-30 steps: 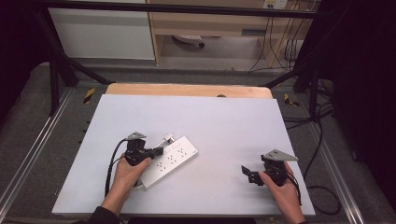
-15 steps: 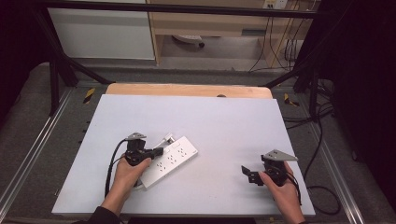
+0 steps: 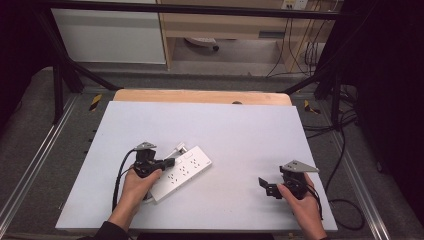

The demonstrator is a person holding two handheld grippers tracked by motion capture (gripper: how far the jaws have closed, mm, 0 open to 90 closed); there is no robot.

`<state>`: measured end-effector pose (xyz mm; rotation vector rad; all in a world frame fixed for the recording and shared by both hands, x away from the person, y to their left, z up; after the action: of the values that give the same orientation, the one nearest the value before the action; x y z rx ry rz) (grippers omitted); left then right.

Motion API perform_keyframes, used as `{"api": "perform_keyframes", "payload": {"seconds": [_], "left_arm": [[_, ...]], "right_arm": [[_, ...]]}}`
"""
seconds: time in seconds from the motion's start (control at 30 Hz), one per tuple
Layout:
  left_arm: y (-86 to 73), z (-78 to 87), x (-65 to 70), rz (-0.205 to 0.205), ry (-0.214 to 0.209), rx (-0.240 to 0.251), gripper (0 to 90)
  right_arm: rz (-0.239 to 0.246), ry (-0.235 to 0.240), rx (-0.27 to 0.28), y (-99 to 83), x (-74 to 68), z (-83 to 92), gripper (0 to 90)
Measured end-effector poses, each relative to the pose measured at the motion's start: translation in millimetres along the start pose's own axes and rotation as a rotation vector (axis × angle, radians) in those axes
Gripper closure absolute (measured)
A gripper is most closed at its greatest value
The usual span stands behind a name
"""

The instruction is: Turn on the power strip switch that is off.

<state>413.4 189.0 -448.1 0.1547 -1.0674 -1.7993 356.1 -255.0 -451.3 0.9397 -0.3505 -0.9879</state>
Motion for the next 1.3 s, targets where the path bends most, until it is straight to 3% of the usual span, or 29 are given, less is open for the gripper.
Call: {"api": "perform_keyframes", "payload": {"seconds": [0.8, 1.3], "left_arm": [[-0.3, -1.0, 2.4, -0.015, -0.011, 0.005, 90.0], [2.3, 3.9, 4.6, -0.017, -0.031, 0.065, 90.0]], "right_arm": [[0.002, 0.000, 0.002, 0.1, 0.2, 0.2, 4.1], [0.000, 0.000, 0.002, 0.1, 0.1, 0.2, 4.1]]}}
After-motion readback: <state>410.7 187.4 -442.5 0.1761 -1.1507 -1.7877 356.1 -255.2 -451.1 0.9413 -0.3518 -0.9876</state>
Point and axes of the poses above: each handheld gripper's, and its own axes: z roughly backward along the jaws, y roughly out of its top, x roughly to its right, the point moved 1 cm from there along -z, roughly forward along the jaws, and after that the axes turned 4 degrees about y, right-handed, at the moved point
